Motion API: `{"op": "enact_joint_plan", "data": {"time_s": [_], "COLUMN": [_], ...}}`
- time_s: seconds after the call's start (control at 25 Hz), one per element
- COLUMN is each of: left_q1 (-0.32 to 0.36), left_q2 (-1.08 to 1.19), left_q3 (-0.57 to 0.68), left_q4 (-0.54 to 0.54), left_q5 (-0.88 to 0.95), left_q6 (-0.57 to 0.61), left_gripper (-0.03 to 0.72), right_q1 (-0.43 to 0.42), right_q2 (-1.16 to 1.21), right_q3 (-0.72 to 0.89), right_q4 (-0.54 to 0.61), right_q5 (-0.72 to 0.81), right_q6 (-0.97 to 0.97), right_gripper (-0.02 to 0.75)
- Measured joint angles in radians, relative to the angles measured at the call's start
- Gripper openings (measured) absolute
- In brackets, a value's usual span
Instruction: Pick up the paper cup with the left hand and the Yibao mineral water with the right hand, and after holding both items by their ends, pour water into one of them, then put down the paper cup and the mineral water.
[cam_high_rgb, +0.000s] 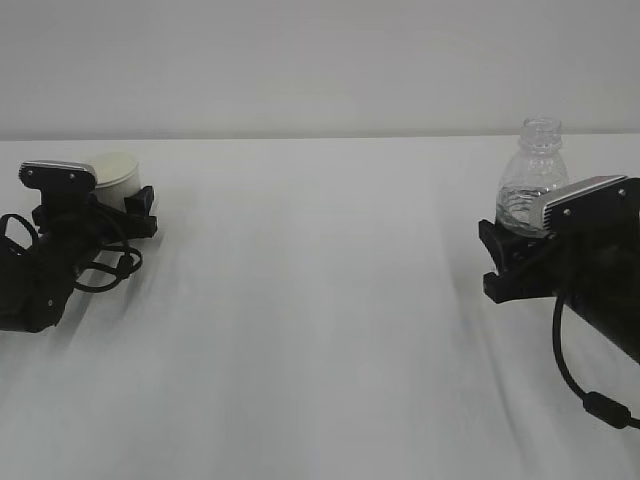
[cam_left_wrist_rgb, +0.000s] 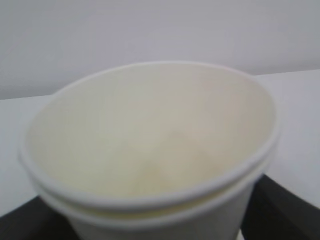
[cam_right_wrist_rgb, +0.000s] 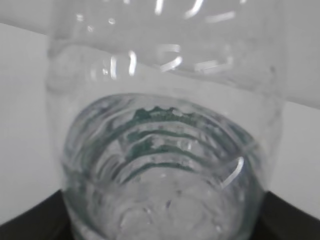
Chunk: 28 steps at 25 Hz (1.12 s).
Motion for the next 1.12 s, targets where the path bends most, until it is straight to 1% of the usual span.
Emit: {"op": "enact_joint_plan", "data": {"time_s": [0.32,0.44,0.56,0.64,0.92,1.0,1.12], "left_q1": [0.0,0.0,0.0,0.0,0.0,0.0,0.0], "left_q2": [0.0,0.0,0.0,0.0,0.0,0.0,-0.002], "left_q3": [0.0,0.0,0.0,0.0,0.0,0.0,0.0], "left_q4": [0.0,0.0,0.0,0.0,0.0,0.011,0.062], "left_q5": [0.0,0.0,0.0,0.0,-0.002,-0.002,-0.002], "left_q6": [0.0,0.0,0.0,0.0,0.0,0.0,0.0], "left_gripper": [0.591,0.566,0.519,0.503,0.496,0.495,0.495], "right_q1": [0.0,0.0,0.0,0.0,0.0,0.0,0.0], "right_q2": [0.0,0.0,0.0,0.0,0.0,0.0,0.0], "right_q3": [0.0,0.0,0.0,0.0,0.0,0.0,0.0], "right_q4": [0.0,0.0,0.0,0.0,0.0,0.0,0.0], "right_q5": [0.0,0.0,0.0,0.0,0.0,0.0,0.0], "right_q6": [-0.007,-0.007,-0.007,-0.008,-0.009,-0.009,-0.009], "right_gripper": [0.469,0.469,0.469,0.469,0.469,0.469,0.469]}}
